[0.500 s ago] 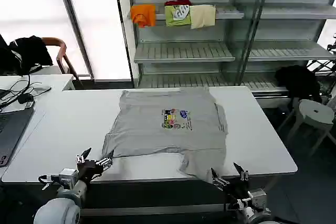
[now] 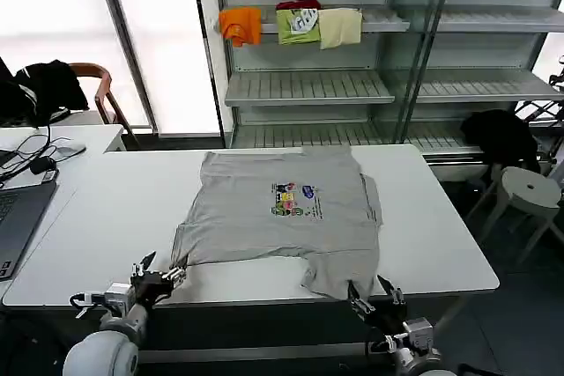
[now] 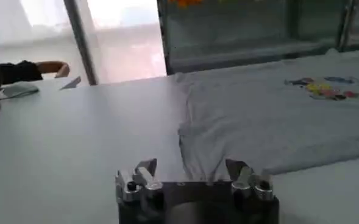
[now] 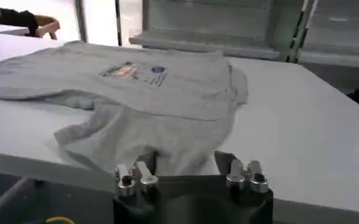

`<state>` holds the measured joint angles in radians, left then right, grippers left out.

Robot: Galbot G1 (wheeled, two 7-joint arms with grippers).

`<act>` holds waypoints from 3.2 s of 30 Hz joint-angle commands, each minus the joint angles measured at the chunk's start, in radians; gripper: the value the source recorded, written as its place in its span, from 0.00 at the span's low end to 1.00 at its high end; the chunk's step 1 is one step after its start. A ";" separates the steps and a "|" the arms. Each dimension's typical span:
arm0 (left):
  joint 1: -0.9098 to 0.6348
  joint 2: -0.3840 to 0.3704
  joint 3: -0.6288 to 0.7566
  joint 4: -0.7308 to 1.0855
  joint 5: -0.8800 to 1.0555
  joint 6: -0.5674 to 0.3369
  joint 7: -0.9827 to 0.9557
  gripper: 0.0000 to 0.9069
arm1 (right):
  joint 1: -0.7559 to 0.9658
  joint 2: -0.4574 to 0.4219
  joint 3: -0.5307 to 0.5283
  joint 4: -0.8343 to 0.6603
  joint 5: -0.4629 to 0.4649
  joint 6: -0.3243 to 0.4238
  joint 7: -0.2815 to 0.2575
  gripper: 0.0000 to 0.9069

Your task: Fold and organize the clothes.

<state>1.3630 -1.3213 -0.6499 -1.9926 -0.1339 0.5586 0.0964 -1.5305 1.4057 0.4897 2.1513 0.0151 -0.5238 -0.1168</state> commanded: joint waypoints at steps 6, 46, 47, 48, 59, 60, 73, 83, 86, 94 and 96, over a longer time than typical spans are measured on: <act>0.015 -0.001 0.009 0.009 -0.001 0.000 0.013 0.02 | -0.006 0.000 -0.007 -0.009 -0.008 0.014 -0.004 0.00; -0.461 -0.138 -0.009 0.273 -0.120 -0.074 0.036 0.01 | 0.711 0.067 -0.025 -0.453 0.129 0.085 0.069 0.00; -0.469 -0.135 -0.007 0.285 -0.112 -0.074 0.038 0.01 | 0.721 0.068 -0.027 -0.459 0.128 0.084 0.069 0.00; -0.475 -0.133 -0.004 0.298 -0.104 -0.078 0.038 0.01 | 0.733 0.069 -0.030 -0.481 0.126 0.084 0.069 0.00; -0.520 -0.131 0.003 0.435 -0.038 -0.095 0.046 0.01 | 0.811 0.101 -0.034 -0.652 0.041 0.094 0.040 0.00; -0.522 -0.131 0.003 0.438 -0.037 -0.095 0.045 0.01 | 0.812 0.103 -0.034 -0.660 0.033 0.095 0.038 0.00; -0.556 -0.130 0.001 0.517 0.007 -0.110 0.045 0.03 | 0.852 0.146 -0.032 -0.754 -0.019 0.111 0.041 0.12; -0.541 -0.120 0.014 0.489 0.008 -0.136 0.073 1.00 | 0.928 0.166 -0.014 -0.856 -0.072 0.162 0.048 1.00; -0.529 -0.114 0.018 0.463 0.008 -0.136 0.086 1.00 | 0.948 0.167 -0.009 -0.870 -0.071 0.162 0.051 1.00; -0.486 -0.105 0.022 0.375 0.001 -0.092 0.083 1.00 | 0.868 0.119 -0.010 -0.746 -0.034 0.088 0.042 1.00; -0.471 -0.103 0.024 0.355 0.022 -0.058 0.081 1.00 | 0.820 0.102 -0.012 -0.684 -0.030 0.052 0.029 1.00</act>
<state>0.8540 -1.4292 -0.6305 -1.5565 -0.1360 0.4442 0.1705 -0.6436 1.5378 0.4774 1.3738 -0.0238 -0.4109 -0.0786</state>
